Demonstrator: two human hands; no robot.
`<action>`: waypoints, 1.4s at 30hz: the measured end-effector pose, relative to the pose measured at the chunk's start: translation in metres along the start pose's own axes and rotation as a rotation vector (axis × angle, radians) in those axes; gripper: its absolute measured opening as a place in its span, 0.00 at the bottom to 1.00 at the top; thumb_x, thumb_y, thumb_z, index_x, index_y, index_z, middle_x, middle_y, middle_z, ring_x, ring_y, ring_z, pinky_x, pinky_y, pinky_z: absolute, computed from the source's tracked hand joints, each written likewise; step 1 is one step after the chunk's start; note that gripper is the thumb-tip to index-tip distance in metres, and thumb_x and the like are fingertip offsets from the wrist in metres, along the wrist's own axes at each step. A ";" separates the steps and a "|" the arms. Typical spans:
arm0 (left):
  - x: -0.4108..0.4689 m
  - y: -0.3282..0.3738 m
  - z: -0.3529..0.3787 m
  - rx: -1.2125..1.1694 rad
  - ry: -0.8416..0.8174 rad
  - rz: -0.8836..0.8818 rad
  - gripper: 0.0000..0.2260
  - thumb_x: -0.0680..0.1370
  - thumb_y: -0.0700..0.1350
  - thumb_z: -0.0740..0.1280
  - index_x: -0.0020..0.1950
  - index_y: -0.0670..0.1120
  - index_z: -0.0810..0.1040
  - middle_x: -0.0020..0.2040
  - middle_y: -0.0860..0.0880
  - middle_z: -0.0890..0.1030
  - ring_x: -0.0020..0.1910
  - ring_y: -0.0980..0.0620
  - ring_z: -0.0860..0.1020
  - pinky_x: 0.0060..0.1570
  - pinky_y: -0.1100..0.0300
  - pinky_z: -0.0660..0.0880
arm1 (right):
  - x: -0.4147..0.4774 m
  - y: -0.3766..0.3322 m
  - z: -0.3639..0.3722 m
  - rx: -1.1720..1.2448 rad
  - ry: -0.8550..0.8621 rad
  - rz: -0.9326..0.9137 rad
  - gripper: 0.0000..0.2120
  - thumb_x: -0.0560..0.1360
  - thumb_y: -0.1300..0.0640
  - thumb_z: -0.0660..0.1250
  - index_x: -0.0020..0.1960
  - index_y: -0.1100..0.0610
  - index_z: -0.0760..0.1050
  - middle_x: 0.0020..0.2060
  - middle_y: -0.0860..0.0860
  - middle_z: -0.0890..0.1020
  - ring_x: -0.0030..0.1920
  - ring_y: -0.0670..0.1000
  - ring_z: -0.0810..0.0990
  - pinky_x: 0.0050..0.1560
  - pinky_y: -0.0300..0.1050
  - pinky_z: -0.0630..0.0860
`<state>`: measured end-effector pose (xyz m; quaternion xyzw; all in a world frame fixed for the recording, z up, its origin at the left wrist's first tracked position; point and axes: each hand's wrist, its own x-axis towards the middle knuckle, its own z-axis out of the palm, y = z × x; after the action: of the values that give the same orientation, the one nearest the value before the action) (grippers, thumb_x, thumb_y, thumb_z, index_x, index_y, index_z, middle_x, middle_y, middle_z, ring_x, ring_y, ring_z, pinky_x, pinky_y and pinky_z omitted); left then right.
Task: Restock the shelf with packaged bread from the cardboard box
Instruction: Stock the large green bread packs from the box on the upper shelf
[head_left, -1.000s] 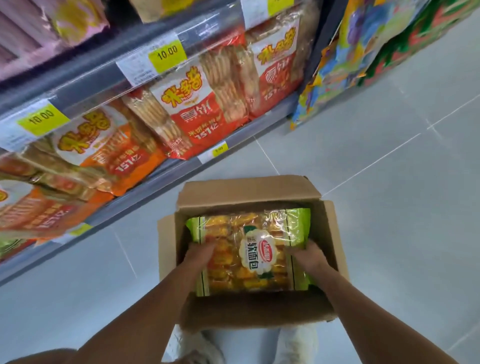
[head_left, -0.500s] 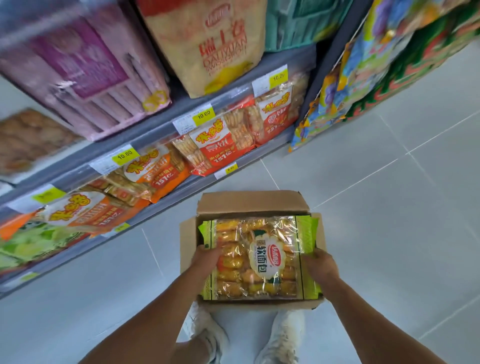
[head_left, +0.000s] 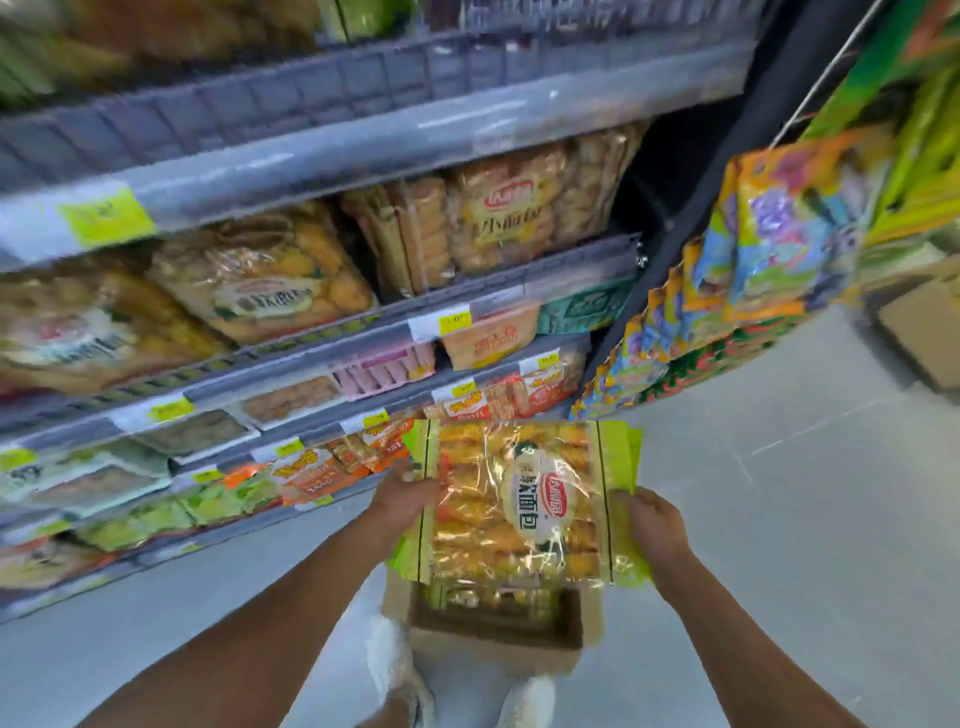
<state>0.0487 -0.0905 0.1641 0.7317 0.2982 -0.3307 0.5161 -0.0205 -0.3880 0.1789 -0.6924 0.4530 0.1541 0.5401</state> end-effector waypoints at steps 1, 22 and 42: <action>-0.016 0.015 -0.010 -0.009 -0.010 0.027 0.34 0.73 0.46 0.75 0.76 0.49 0.63 0.64 0.45 0.74 0.56 0.46 0.76 0.50 0.55 0.74 | -0.010 -0.017 -0.012 0.038 -0.036 -0.032 0.05 0.74 0.52 0.71 0.45 0.53 0.82 0.47 0.55 0.85 0.49 0.58 0.83 0.58 0.57 0.79; -0.255 0.144 -0.189 -0.037 0.003 0.763 0.24 0.83 0.33 0.59 0.69 0.60 0.75 0.69 0.53 0.77 0.65 0.58 0.77 0.62 0.61 0.74 | -0.224 -0.242 -0.123 0.194 -0.623 -0.414 0.22 0.72 0.47 0.72 0.62 0.55 0.77 0.51 0.51 0.83 0.45 0.55 0.81 0.47 0.56 0.78; -0.301 0.191 -0.323 -0.010 0.363 0.877 0.43 0.73 0.71 0.66 0.80 0.49 0.58 0.74 0.56 0.66 0.74 0.49 0.67 0.72 0.48 0.68 | -0.291 -0.374 -0.023 0.346 -0.703 -0.471 0.35 0.74 0.32 0.57 0.63 0.61 0.75 0.59 0.57 0.81 0.58 0.55 0.80 0.53 0.54 0.77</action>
<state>0.0721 0.1333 0.5892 0.8321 0.0481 0.0529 0.5500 0.1125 -0.2715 0.6195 -0.5818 0.0915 0.1745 0.7891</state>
